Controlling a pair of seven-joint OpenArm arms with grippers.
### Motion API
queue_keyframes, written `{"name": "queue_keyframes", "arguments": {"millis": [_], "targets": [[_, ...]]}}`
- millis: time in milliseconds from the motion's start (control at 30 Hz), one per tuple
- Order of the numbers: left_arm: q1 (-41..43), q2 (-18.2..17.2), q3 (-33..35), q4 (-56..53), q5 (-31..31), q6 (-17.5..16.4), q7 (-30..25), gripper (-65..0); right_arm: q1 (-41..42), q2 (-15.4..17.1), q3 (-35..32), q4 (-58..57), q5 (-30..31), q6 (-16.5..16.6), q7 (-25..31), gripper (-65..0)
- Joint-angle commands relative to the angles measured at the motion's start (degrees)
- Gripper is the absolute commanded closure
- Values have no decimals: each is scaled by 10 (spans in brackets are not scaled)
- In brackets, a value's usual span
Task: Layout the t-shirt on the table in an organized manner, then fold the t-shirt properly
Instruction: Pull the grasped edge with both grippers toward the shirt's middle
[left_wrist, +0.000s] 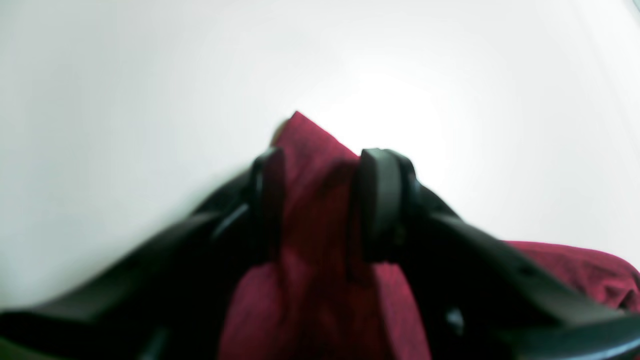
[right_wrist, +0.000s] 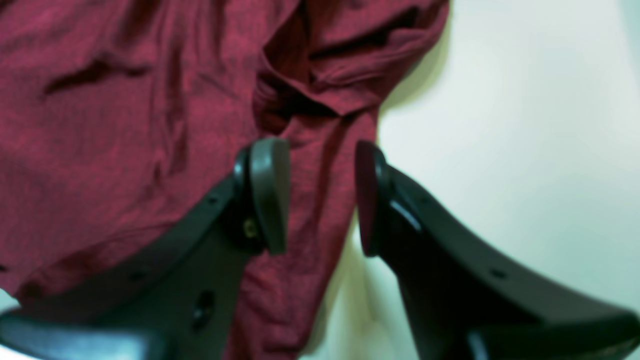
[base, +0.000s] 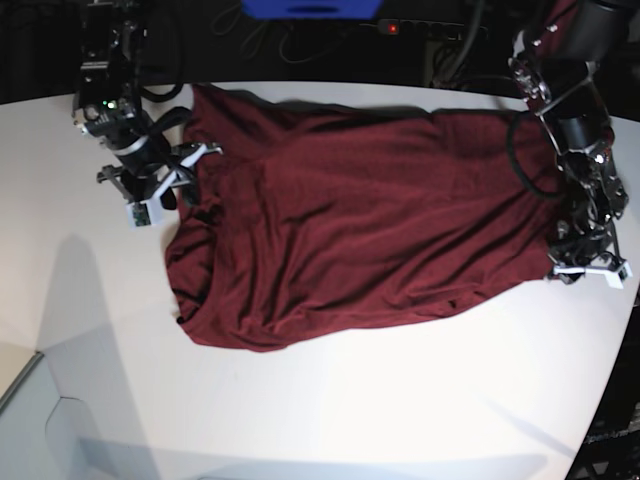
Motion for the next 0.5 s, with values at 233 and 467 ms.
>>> {"name": "queue_keyframes", "arguments": {"millis": [233,467], "targets": [[-3,-1,39,4,32,6,22,-9,15,6,1,-16,3,2,12,-228],[30,11,35,137,25,3,32,-2,15,6,1,-23,3,2,12,-228]]}}
